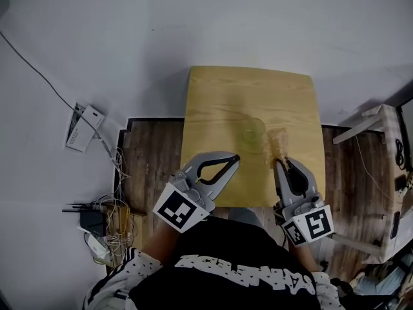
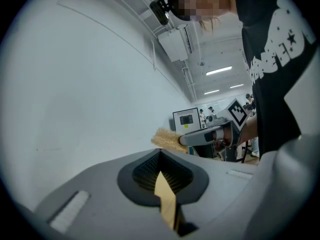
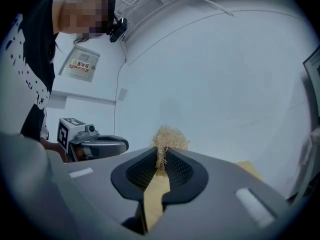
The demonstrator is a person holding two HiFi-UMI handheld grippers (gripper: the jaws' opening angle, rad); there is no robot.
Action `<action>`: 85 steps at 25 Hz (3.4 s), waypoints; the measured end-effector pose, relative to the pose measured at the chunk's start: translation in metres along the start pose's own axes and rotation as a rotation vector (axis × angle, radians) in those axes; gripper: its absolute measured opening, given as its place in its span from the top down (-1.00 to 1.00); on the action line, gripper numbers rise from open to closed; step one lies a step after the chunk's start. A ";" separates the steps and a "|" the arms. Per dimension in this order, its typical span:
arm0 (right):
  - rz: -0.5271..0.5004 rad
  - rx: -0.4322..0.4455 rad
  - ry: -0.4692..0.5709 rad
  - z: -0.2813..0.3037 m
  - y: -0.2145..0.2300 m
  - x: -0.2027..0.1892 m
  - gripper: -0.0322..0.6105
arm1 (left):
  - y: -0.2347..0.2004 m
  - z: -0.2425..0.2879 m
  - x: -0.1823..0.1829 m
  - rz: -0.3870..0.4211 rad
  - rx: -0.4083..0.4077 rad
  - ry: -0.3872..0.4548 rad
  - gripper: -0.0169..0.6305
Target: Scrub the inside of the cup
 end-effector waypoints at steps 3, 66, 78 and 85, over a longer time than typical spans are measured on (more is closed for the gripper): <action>0.004 0.026 -0.003 0.005 0.014 0.004 0.74 | -0.001 0.012 -0.003 -0.023 0.022 -0.024 0.97; 0.032 -0.130 -0.170 0.012 0.105 -0.030 0.74 | -0.012 0.156 -0.242 -0.255 -0.013 -0.338 -0.29; -0.008 -0.062 -0.194 0.023 0.096 -0.026 0.74 | -0.015 0.135 -0.213 -0.203 -0.032 -0.338 -0.15; -0.294 0.153 -0.348 0.052 0.065 -0.026 0.74 | -0.025 0.102 -0.187 0.057 -0.044 -0.478 -0.15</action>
Point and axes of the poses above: the fingertips, and each gripper's own axes: z forward along the fingers, y to its right, x out of its top, the point moved 2 cm from there along -z, backward along the fingers, and after that the axes turned 6 degrees about z, right-handed, at the moved point
